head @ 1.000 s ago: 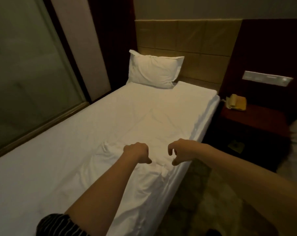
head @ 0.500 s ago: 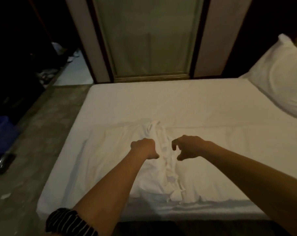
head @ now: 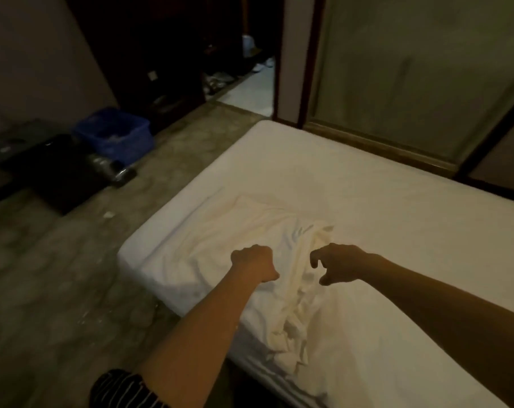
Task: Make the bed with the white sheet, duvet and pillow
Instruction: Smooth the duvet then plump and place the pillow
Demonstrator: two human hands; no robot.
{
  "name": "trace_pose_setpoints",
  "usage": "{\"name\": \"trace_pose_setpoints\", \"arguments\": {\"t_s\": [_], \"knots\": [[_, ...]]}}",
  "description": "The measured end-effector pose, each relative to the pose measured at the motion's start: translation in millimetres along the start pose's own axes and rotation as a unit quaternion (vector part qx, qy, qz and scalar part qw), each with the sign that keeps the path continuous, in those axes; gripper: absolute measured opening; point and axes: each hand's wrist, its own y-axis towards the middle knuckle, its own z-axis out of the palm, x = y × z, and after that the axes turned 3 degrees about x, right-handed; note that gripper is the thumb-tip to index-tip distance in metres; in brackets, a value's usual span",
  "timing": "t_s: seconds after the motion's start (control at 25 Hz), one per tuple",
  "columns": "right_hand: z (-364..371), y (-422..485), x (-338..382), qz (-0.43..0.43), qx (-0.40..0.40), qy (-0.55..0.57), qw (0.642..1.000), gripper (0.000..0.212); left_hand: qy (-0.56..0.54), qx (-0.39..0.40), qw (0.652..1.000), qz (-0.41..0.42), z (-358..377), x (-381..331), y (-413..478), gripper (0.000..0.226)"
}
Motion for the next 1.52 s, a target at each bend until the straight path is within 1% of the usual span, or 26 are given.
{"name": "trace_pose_setpoints", "arguments": {"t_s": [0.16, 0.28, 0.36, 0.44, 0.56, 0.72, 0.76, 0.88, 0.92, 1.0, 1.08, 1.12, 1.2, 1.24, 1.28, 1.32, 1.36, 1.4, 1.48, 1.52], "knots": [[-8.9, 19.6, 2.1, -0.121, -0.021, -0.068, 0.99, 0.04, -0.114, -0.071, 0.984, -0.117, 29.4, -6.4, -40.4, 0.035], [1.7, 17.0, 20.0, -0.166, 0.018, -0.1, 0.981, 0.04, -0.156, -0.077, 0.971, -0.162, 55.2, -11.9, -70.9, 0.033], [7.3, 14.6, 35.0, -0.196, 0.019, -0.126, 0.972, 0.039, -0.177, -0.078, 0.962, -0.191, 67.1, -10.5, -86.5, 0.032], [5.0, 15.6, 48.5, -0.216, 0.013, -0.148, 0.965, 0.037, -0.204, -0.096, 0.951, -0.211, 75.6, -4.8, -100.6, 0.03], [10.0, 18.7, 73.1, -0.244, 0.027, -0.155, 0.957, 0.035, -0.223, -0.116, 0.937, -0.243, 91.9, 11.7, -120.9, 0.03], [18.5, 13.6, 93.0, -0.297, 0.063, -0.154, 0.94, 0.032, -0.28, -0.131, 0.915, -0.258, 116.9, 11.8, -148.9, 0.035], [18.9, 16.3, 96.5, -0.312, 0.069, -0.159, 0.934, 0.033, -0.29, -0.139, 0.909, -0.264, 123.4, 12.6, -148.5, 0.034], [19.5, 49.9, 98.1, -0.317, 0.081, -0.18, 0.928, 0.037, -0.314, -0.17, 0.885, -0.3, 148.0, 19.9, -120.7, 0.034], [22.4, 66.5, 97.7, -0.328, 0.069, -0.193, 0.922, 0.038, -0.312, -0.185, 0.88, -0.308, 156.6, 20.6, -104.1, 0.036], [35.6, 104.6, 86.8, -0.336, 0.042, -0.214, 0.916, 0.039, -0.299, -0.192, 0.884, -0.304, 178.7, 8.3, -57.8, 0.046], [54.4, 147.9, 62.0, -0.34, 0.038, -0.209, 0.916, 0.043, -0.293, -0.207, 0.888, -0.287, 207.7, -10.7, -2.4, 0.065], [64.7, 167.0, 46.1, -0.35, 0.036, -0.214, 0.911, 0.047, -0.304, -0.21, 0.885, -0.283, 219.4, -22.5, 22.6, 0.075], [88.6, 204.7, 10.6, -0.385, 0.008, -0.246, 0.889, 0.058, -0.296, -0.22, 0.88, -0.301, 245.9, -46.9, 73.9, 0.087], [101.1, 216.5, -4.0, -0.413, -0.024, -0.272, 0.869, 0.065, -0.269, -0.228, 0.879, -0.321, 257.3, -58.3, 91.5, 0.087], [113.9, 224.4, -18.4, -0.446, -0.062, -0.289, 0.845, 0.071, -0.244, -0.245, 0.87, -0.352, 267.4, -69.9, 105.2, 0.083], [123.7, 227.4, -31.0, -0.481, -0.098, -0.285, 0.823, 0.076, -0.221, -0.275, 0.853, -0.384, 274.4, -79.6, 114.4, 0.077], [131.0, 229.2, -44.6, -0.508, -0.127, -0.266, 0.809, 0.078, -0.201, -0.302, 0.836, -0.411, 278.5, -88.6, 120.6, 0.071], [132.8, 230.8, -54.9, -0.526, -0.151, -0.239, 0.802, 0.077, -0.181, -0.323, 0.825, -0.428, 281.0, -92.4, 123.1, 0.067], [132.8, 232.0, -74.7, -0.522, -0.176, -0.203, 0.81, 0.07, -0.143, -0.348, 0.813, -0.445, 281.6, -100.8, 120.3, 0.058], [132.2, 233.1, -84.5, -0.517, -0.21, -0.189, 0.808, 0.066, -0.121, -0.366, 0.808, -0.445, 279.4, -102.9, 118.4, 0.052]]}}
